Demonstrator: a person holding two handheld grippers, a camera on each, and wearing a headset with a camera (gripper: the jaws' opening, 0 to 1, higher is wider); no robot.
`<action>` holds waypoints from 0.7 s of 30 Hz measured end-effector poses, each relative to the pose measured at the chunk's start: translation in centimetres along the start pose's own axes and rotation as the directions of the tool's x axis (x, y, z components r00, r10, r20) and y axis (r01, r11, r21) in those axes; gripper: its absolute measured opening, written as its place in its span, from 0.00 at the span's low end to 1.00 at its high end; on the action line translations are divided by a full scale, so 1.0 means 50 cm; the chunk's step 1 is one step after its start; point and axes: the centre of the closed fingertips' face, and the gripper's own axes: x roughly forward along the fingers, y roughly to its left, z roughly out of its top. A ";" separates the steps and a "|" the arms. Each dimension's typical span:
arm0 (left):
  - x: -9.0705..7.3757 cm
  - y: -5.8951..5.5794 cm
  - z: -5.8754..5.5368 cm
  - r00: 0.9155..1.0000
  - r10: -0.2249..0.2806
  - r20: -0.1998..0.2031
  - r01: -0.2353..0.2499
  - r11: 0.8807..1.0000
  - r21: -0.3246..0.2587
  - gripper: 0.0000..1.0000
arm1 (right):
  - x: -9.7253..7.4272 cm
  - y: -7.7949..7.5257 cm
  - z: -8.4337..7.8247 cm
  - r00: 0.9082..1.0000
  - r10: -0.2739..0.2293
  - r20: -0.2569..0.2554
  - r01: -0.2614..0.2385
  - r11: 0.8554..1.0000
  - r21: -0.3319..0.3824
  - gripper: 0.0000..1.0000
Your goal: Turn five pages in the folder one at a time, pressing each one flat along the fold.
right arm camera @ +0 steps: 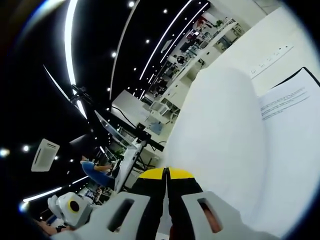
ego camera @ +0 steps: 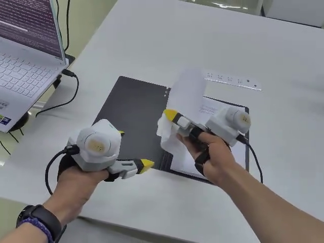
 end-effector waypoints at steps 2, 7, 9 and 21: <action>-0.002 0.002 -0.002 1.000 0.002 -0.002 -0.002 1.000 -0.003 0.68 | 0.010 0.003 -0.008 1.000 0.001 -0.010 -0.001 1.000 0.001 0.00; -0.010 0.016 -0.007 1.000 0.012 -0.004 -0.012 1.000 -0.007 0.67 | 0.032 0.006 -0.025 1.000 0.005 -0.021 -0.005 1.000 0.017 0.00; -0.013 0.021 -0.009 1.000 0.016 -0.003 -0.016 1.000 -0.012 0.67 | 0.041 0.008 -0.032 1.000 0.006 -0.025 -0.005 1.000 0.025 0.00; -0.016 0.028 -0.020 1.000 0.006 -0.017 -0.006 1.000 -0.020 0.68 | 0.091 0.003 -0.068 0.998 0.005 -0.056 -0.002 0.999 0.052 0.00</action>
